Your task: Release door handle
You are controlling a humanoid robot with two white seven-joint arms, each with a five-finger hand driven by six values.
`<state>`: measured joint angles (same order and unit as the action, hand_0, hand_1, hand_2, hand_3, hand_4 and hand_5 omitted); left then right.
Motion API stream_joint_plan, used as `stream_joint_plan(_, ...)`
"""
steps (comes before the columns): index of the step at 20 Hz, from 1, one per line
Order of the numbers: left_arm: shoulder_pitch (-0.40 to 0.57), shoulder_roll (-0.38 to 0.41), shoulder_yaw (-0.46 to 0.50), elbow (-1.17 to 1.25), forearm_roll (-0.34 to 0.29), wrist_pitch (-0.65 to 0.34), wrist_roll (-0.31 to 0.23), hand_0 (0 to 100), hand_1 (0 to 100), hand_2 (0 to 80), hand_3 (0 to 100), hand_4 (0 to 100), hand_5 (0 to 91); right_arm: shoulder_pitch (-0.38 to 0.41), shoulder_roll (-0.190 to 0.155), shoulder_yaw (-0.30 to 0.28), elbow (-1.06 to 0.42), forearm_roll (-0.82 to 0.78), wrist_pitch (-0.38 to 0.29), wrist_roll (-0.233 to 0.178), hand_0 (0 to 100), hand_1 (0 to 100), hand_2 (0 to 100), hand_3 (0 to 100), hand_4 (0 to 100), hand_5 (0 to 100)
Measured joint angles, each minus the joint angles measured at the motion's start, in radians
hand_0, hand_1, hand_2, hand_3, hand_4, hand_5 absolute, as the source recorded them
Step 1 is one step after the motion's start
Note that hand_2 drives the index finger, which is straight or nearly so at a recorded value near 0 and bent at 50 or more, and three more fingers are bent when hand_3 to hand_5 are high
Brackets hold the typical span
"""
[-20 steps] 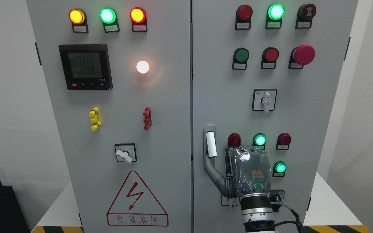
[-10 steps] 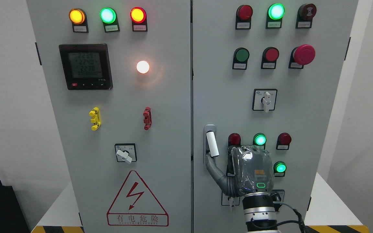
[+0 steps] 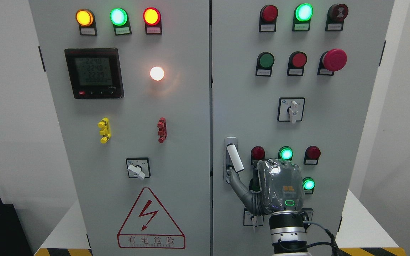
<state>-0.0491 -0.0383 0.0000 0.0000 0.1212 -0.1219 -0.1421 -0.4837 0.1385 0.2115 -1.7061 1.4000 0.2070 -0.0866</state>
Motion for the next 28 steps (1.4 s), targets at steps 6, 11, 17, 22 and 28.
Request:
stream_joint_plan(6,0.000,0.000,0.000,0.000,0.000,0.000,0.000,12,39,0.0,0,0,0.0,0.001,-0.002,-0.004,-0.008,-0.001,-0.001,0.000,39,11,94,100,93,96)
stream_joint_plan(11,0.000,0.000,0.000,0.000,0.000,0.000,0.000,12,39,0.0,0,0,0.0,0.003,-0.004,-0.010,-0.012,-0.001,-0.006,0.000,39,11,94,100,93,96)
stream_joint_plan(17,0.000,0.000,0.000,0.000,0.000,0.000,0.000,12,39,0.0,0,0,0.0,0.005,-0.007,-0.016,-0.015,-0.001,-0.009,-0.001,39,12,94,100,93,96)
stream_joint_plan(22,0.000,0.000,0.000,0.000,0.000,0.000,0.000,12,39,0.0,0,0,0.0,0.006,-0.008,-0.020,-0.016,-0.001,-0.010,-0.001,38,12,94,100,94,96)
stream_joint_plan(28,0.000,0.000,0.000,0.000,0.000,0.000,0.000,12,39,0.0,0,0,0.0,0.003,-0.010,-0.026,-0.017,-0.001,-0.010,-0.005,38,13,94,100,94,96)
